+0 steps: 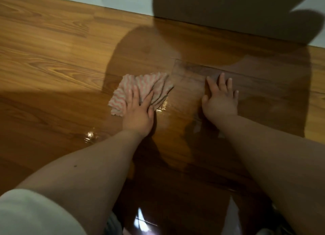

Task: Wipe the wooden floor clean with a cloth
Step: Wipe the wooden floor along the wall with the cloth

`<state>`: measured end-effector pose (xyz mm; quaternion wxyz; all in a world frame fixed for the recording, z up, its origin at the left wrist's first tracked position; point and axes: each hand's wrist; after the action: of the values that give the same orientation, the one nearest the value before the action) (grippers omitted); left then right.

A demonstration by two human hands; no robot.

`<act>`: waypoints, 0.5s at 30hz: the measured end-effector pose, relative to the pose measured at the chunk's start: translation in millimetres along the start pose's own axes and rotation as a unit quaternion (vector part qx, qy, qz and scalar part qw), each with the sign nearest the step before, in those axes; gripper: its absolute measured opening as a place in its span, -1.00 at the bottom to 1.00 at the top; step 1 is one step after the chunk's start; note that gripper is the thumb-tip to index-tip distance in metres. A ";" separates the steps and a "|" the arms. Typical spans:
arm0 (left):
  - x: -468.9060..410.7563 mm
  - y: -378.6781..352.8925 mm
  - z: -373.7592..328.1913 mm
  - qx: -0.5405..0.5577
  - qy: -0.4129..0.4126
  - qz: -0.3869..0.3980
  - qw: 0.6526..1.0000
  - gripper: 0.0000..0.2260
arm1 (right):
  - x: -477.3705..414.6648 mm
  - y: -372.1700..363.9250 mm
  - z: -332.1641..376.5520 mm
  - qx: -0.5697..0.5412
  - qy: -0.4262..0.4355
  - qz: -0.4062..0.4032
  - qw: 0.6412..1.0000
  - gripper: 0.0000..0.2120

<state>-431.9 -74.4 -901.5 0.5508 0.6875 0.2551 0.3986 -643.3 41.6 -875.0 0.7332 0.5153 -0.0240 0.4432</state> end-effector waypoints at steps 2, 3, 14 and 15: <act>8.3 -2.9 13.8 -0.020 0.088 0.002 0.996 -0.53 | 8.2 -4.0 -5.3 0.012 0.019 0.002 1.000 -0.44; 10.3 -3.9 19.0 -0.016 0.163 0.012 0.986 -0.52 | 13.2 -7.1 -7.3 0.011 0.027 -0.001 1.000 -0.45; 55.5 4.1 -81.1 -0.186 -0.391 0.169 0.886 -0.53 | 40.4 6.8 -36.3 -0.066 -0.037 0.041 0.996 -0.43; 47.2 7.9 -74.5 -0.212 -0.356 0.157 0.896 -0.52 | 40.1 8.6 -41.0 -0.058 -0.038 0.040 0.997 -0.43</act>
<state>-468.3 2.1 -875.6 0.6679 0.6816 -0.1597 0.2526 -642.1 99.2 -868.1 0.7418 0.4871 -0.0985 0.4502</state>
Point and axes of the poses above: each hand's wrist, its own x-axis away from the middle knuckle, its own y-axis out of the back of the hand, z = x × y, and after that the axes turned 11 degrees about -x, right-handed
